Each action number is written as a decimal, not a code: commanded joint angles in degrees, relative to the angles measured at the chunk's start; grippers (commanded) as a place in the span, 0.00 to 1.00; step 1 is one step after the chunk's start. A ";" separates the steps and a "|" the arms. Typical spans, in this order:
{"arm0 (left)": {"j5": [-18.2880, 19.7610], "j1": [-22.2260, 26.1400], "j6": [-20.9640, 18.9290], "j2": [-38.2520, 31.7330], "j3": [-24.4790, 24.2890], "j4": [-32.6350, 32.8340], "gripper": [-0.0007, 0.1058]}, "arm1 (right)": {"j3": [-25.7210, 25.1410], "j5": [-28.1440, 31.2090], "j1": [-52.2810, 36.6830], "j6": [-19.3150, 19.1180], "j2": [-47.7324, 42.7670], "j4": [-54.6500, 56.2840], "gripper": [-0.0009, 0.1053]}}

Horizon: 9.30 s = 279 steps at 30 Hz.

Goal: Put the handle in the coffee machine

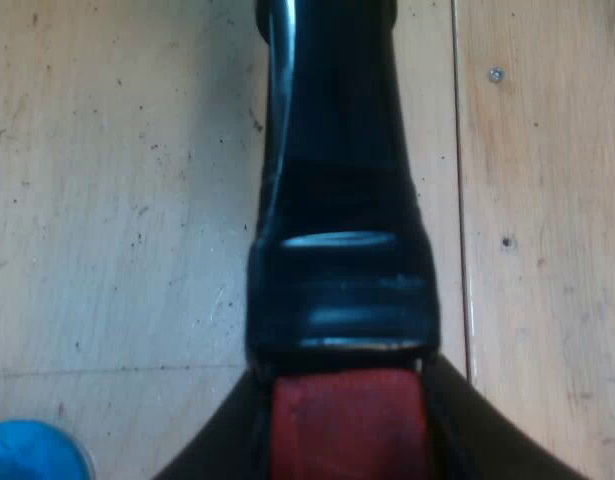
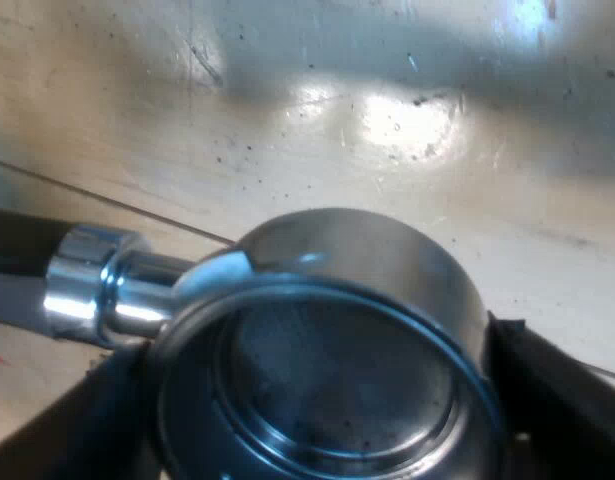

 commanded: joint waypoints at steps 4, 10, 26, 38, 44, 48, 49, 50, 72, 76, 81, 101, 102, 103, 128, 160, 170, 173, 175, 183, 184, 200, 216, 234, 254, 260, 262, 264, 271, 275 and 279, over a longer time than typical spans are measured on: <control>3.78 -0.39 0.38 -0.06 -0.17 1.48 0.01 | -0.68 1.45 -0.01 -1.93 -0.81 -1.90 0.77; 4.54 1.74 1.42 -0.06 -0.17 3.04 0.01 | -1.02 12.94 -0.01 -1.93 -3.26 -2.05 0.76; 7.11 18.80 1.32 -0.06 -0.30 2.48 0.01 | 1.14 47.52 12.34 -8.51 -7.84 -11.63 0.70; 9.70 28.43 -2.01 0.28 -0.30 -5.29 0.01 | 7.87 64.00 16.92 -13.43 -2.16 -30.28 0.58; 11.05 33.37 -1.74 4.01 -0.30 -9.15 0.01 | 8.01 65.50 16.92 -21.34 1.60 -40.48 0.58; 11.60 34.44 -1.76 5.34 -0.30 -10.87 0.01 | 8.21 67.54 16.92 -24.58 3.62 -46.60 0.58; 12.51 34.95 -1.76 6.12 -0.30 -11.74 0.01 | 8.21 67.75 16.92 -25.98 4.55 -49.14 0.58; 12.73 35.17 -0.71 7.64 -0.30 -13.23 0.01 | 8.21 67.75 16.92 -26.53 5.32 -51.26 0.58; 15.77 35.17 1.00 21.94 -8.34 -20.31 0.01 | 8.21 74.62 14.44 -42.18 22.14 -87.22 0.58; 15.77 35.17 2.55 24.23 -10.24 -20.31 0.01 | 8.21 75.02 13.23 -45.72 24.02 -93.02 0.58; 15.77 35.17 2.70 26.06 -12.43 -20.50 0.01 | 8.21 75.02 12.10 -46.06 24.23 -94.48 0.58; 17.36 35.17 1.57 26.24 -17.13 -21.11 0.01 | 8.21 75.02 11.48 -46.06 24.23 -94.58 0.58; 17.36 35.17 1.57 26.24 -17.22 -21.11 0.01 | 8.21 75.02 11.48 -46.06 24.23 -94.58 0.58; 17.65 35.17 0.89 26.24 -17.42 -21.11 0.01 | 8.21 75.02 11.48 -46.06 24.23 -94.58 0.58; 21.32 35.17 1.70 20.64 -19.20 -17.30 0.01 | 8.21 74.20 9.51 -46.06 24.23 -92.63 0.58; 22.22 35.50 1.57 20.45 -19.20 -16.44 0.01 | 9.02 58.53 -1.44 -54.42 36.55 -113.56 0.25; 22.22 35.50 1.57 20.45 -19.20 -16.32 0.01 | 0.06 60.80 -1.87 -55.50 41.90 -117.82 0.25; 22.22 35.50 1.57 20.45 -19.20 -15.99 0.01 | -0.85 60.61 -2.63 -56.15 41.90 -117.84 0.25; 22.22 35.50 1.57 20.45 -19.20 -15.57 0.01 | -1.42 60.62 -3.36 -56.15 41.90 -118.40 0.25; 22.22 35.50 1.57 20.45 -19.20 -15.37 0.01 | -1.45 59.64 -3.80 -60.71 41.90 -123.59 0.25; 22.22 35.50 1.57 20.45 -19.20 -15.37 0.01 | -1.45 59.50 -3.80 -60.70 41.90 -123.88 0.25; 16.94 35.50 1.57 20.45 -19.20 -10.47 0.68 | -1.50 59.51 -3.80 -60.70 41.77 -126.85 0.25; 16.45 42.33 2.05 13.49 -19.20 -10.44 0.68 | -1.64 59.51 -3.80 -60.70 41.64 -128.66 0.25; 12.38 46.44 0.08 15.50 -22.73 -11.04 0.66 | -1.61 60.40 -3.80 -58.82 40.84 -130.68 0.25; 8.35 40.28 2.42 22.88 -22.73 -6.34 0.01 | -1.61 60.82 -3.80 -58.82 40.84 -130.53 0.25; 10.14 40.29 4.20 22.88 -22.73 -2.95 0.01 | -1.61 60.82 -3.80 -58.82 40.84 -130.45 0.25; 12.04 40.29 4.20 22.88 -22.73 -1.28 0.01 | -1.61 60.82 -3.80 -58.82 40.84 -130.27 0.25; 13.46 40.29 4.50 22.88 -22.73 0.46 0.01 | -1.61 60.82 -3.80 -58.82 40.84 -130.29 0.25; 16.35 40.29 6.96 22.88 -22.73 5.53 0.01 | -1.61 60.82 -3.80 -58.82 40.84 -130.29 0.25; 17.45 40.29 7.89 22.88 -22.73 8.03 0.01 | -1.61 60.82 -3.80 -58.82 40.84 -130.29 0.25; 17.61 40.29 9.09 22.88 -22.73 9.30 0.01 | -1.61 60.82 -3.80 -58.82 40.84 -130.29 0.25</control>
